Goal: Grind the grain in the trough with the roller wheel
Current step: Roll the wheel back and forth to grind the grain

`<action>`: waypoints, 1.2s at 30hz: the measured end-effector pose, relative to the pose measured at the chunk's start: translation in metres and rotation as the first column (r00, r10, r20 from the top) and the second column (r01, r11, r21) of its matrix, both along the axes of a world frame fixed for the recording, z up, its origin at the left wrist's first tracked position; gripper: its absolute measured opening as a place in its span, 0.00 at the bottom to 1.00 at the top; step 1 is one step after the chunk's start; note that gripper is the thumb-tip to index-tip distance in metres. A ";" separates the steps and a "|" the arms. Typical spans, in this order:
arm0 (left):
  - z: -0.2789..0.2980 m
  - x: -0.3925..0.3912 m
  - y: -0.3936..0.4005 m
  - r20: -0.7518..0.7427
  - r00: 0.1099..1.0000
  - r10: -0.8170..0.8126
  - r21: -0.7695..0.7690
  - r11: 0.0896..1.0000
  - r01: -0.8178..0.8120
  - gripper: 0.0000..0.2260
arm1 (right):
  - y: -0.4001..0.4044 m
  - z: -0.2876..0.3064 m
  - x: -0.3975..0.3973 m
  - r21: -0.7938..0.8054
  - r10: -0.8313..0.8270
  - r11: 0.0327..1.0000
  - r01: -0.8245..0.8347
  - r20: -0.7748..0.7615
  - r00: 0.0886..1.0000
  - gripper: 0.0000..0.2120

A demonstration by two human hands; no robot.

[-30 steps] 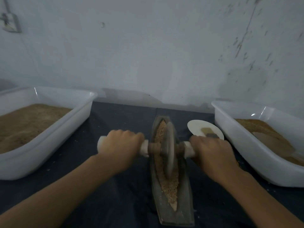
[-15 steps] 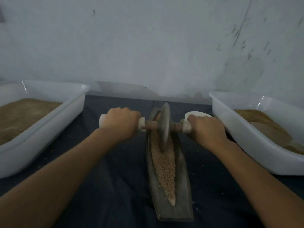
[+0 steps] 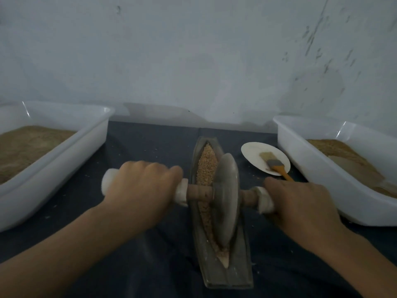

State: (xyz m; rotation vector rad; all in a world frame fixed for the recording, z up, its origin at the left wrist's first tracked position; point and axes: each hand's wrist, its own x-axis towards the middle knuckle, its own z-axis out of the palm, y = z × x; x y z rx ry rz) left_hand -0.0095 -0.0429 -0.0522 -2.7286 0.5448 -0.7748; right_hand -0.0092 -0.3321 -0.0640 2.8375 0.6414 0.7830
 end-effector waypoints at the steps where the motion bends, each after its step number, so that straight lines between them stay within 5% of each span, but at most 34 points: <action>1: -0.002 0.011 -0.003 -0.008 0.999 0.053 -0.014 0.998 -0.053 0.18 | 0.001 -0.004 0.011 -0.001 -0.028 1.000 0.028 -0.008 1.000 0.26; 5: 0.000 0.062 -0.014 -0.064 0.984 0.165 -0.083 0.982 -0.170 0.11 | 0.009 -0.016 0.077 -0.004 -0.144 0.989 0.145 0.069 0.987 0.10; 9: 0.006 0.098 -0.017 -0.031 0.983 0.184 -0.076 0.980 -0.186 0.08 | 0.017 -0.011 0.120 0.061 -0.201 0.978 0.199 0.020 0.979 0.06; 15: 0.003 0.051 -0.016 -0.027 0.990 0.138 -0.077 0.987 -0.139 0.12 | 0.012 -0.009 0.059 -0.018 -0.184 0.983 0.185 0.019 0.983 0.13; 20: -0.004 -0.017 -0.002 0.179 0.972 -0.151 -0.075 0.983 0.167 0.23 | -0.001 -0.008 -0.022 0.063 -0.022 0.998 0.017 0.085 0.996 0.30; 23: -0.003 -0.009 -0.002 0.068 0.995 -0.071 -0.078 0.994 0.076 0.23 | 0.000 -0.007 -0.017 0.019 -0.032 0.999 0.030 0.061 0.998 0.32; 28: -0.016 0.067 -0.001 -0.110 0.983 0.149 -0.156 0.974 -0.165 0.13 | 0.020 0.000 0.068 -0.124 -0.167 0.975 0.183 0.129 0.978 0.16; 36: -0.003 0.090 -0.011 -0.095 0.976 0.194 -0.150 0.967 -0.207 0.09 | 0.026 -0.001 0.101 -0.015 -0.180 0.983 0.182 0.074 0.981 0.13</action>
